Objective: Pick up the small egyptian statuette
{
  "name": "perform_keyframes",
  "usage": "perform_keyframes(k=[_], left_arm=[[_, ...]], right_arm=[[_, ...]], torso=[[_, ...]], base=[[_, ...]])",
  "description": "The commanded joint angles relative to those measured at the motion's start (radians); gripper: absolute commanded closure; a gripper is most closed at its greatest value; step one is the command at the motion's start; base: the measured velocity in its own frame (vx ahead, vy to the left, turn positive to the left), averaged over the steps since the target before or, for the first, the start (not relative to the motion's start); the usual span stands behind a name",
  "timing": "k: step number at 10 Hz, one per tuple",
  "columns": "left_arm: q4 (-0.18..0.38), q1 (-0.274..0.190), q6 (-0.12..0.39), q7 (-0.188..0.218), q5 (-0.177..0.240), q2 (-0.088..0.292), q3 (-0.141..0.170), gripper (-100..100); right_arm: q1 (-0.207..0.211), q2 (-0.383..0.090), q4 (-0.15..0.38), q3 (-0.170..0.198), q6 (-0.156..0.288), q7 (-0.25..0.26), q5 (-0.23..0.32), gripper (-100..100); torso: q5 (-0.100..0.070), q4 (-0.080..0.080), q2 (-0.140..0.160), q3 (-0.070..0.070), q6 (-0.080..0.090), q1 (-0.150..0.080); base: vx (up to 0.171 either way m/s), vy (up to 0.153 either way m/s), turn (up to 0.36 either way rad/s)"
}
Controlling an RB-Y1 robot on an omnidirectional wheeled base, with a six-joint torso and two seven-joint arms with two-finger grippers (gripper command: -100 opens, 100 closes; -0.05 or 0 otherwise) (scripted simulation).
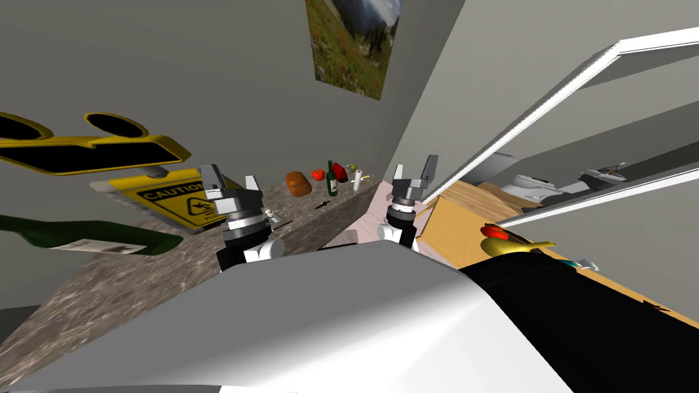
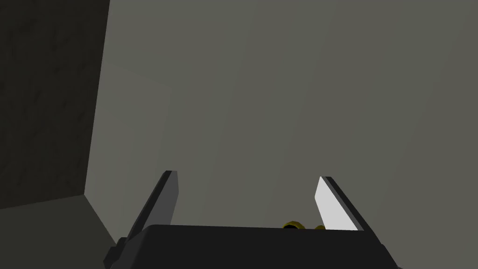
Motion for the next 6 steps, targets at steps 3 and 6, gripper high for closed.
perform_keyframes(k=[3, 6], left_arm=[[-0.003, -0.018, 0.08, 0.022, 0.011, 0.081, 0.032, -100], [-0.004, -0.038, 0.155, 0.046, 0.023, 0.118, 0.065, -100]], right_arm=[[0.0, 0.0, 0.0, 0.0, 0.0, 0.0, 0.0, 0], [0.0, 0.0, 0.0, 0.0, 0.0, 0.0, 0.0, 0]], torso=[[-0.001, 0.0, -0.001, 0.0, 0.0, -0.002], [-0.001, 0.0, -0.002, -0.001, 0.0, -0.004]], base=[[0.014, -0.045, 0.037], [0.026, -0.07, 0.04]])
